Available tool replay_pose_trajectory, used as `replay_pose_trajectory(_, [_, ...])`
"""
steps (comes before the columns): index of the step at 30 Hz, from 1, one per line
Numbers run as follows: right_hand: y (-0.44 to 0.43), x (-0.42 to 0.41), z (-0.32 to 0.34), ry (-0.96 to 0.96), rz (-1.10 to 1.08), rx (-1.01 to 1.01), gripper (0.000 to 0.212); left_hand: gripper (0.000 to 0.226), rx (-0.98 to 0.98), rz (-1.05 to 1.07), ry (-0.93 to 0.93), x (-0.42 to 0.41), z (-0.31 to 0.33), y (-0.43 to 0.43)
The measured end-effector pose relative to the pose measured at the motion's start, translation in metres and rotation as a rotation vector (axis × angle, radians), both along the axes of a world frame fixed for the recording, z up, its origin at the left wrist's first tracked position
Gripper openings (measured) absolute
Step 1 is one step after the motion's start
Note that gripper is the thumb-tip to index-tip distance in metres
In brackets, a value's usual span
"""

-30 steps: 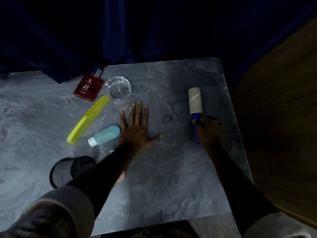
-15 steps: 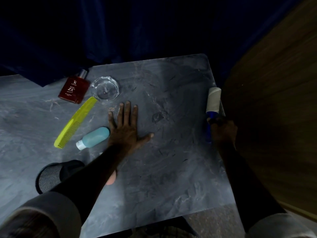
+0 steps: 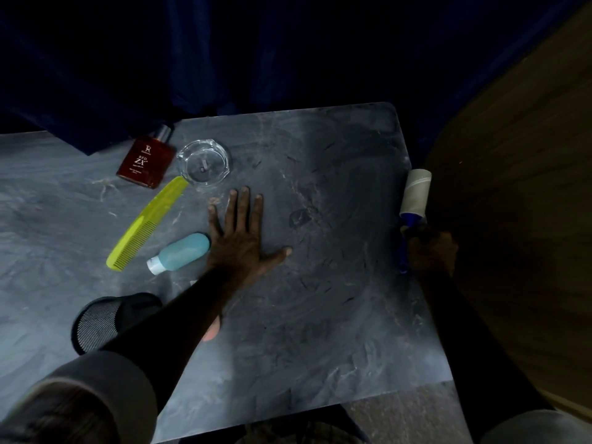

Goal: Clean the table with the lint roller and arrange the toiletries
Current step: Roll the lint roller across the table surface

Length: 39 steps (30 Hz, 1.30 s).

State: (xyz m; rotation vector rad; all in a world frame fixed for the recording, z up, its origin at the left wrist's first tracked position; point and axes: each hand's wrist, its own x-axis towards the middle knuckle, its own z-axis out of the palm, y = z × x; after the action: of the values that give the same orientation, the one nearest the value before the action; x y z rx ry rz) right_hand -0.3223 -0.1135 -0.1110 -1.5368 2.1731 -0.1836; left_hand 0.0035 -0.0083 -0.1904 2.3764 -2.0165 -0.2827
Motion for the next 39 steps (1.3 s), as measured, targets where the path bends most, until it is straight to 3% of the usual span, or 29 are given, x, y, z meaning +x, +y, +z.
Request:
replay_pose_trajectory(4, [0.001,0.016,0.003,-0.063,0.038,0.02,0.035,0.129,0.004,0.008,-0.008,-0.002,0.002,0.0])
replay_pose_trajectory(20, [0.032,0.135,-0.004,-0.016,0.468,0.04,0.033,0.127,-0.036,0.017,-0.009,-0.001,-0.001,0.001])
replay_pose_trajectory(39, [0.053,0.157,-0.008,-0.068,0.608,-0.016,0.027,0.128,-0.089,-0.004,-0.042,0.001,-0.01,0.001])
